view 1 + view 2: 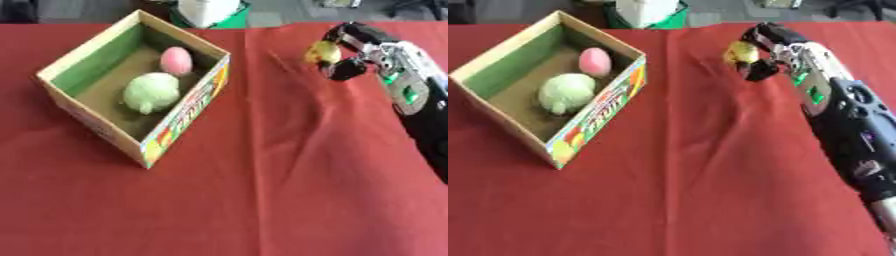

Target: Pick up objects on the table and place them in the box.

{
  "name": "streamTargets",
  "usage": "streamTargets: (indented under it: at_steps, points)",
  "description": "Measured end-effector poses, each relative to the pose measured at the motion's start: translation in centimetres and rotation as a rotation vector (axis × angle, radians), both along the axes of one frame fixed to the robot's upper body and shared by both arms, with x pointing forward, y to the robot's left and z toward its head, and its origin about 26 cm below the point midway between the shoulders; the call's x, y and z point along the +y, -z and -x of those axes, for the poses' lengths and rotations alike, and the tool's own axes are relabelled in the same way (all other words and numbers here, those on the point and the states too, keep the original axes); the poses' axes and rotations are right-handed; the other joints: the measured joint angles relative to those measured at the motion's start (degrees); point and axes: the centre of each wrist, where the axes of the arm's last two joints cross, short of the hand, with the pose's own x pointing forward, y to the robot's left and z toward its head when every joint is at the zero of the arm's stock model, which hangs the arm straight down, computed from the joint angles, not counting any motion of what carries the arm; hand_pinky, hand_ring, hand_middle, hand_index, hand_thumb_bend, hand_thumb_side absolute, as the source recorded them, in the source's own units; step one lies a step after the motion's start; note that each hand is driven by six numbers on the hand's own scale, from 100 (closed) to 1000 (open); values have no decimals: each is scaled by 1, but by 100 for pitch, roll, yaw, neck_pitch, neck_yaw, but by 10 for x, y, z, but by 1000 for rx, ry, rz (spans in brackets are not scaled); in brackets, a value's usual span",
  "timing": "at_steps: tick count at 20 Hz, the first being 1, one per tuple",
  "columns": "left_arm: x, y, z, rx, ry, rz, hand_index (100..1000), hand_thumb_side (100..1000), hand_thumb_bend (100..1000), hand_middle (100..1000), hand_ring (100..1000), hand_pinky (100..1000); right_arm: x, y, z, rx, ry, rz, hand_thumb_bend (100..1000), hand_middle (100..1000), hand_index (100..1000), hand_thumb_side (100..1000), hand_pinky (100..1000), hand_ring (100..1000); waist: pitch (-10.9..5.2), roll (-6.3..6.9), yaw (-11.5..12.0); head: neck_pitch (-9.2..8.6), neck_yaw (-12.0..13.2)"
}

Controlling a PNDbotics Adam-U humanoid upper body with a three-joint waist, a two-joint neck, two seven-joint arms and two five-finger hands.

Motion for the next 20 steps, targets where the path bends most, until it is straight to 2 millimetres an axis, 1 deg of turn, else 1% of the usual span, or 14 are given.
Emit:
streamTargets:
  at_steps: [3, 7, 9, 11, 15, 20]
  points:
    - [1, 0, 0, -1, -1, 3, 836, 1000, 398, 772, 772, 621, 11, -19, 6, -59, -47, -5, 100, 580, 683, 100, 793, 975, -25, -15, -7, 35, 28]
    - [1, 0, 0, 0, 1, 4, 836, 1000, 398, 771, 771, 620, 32, -45, 16, -135, -124, -10, 100, 579, 682, 100, 790, 980, -80, -46, -19, 80, 45]
    - [1, -1, 0, 0, 2, 4, 837, 1000, 398, 771, 771, 620, 45, -56, 19, -164, -163, -15, 100, 577, 681, 100, 788, 991, -100, -46, -19, 114, 43]
    - [1, -1, 0, -1, 5, 4, 836, 1000, 400, 771, 771, 620, 63, -65, 21, -187, -212, -26, 100, 575, 679, 100, 786, 1000, -113, -50, -8, 157, 40]
    - [0, -2, 0, -8, 17, 5, 837, 1000, 394, 770, 771, 619, 106, -76, 23, -217, -314, -63, 100, 573, 679, 100, 784, 1000, -130, -61, 45, 212, 13]
    - [-1, -4, 0, -26, 31, 9, 837, 1000, 397, 770, 770, 619, 153, -73, 24, -215, -418, -102, 100, 570, 676, 100, 782, 1000, -130, -86, 96, 252, -63]
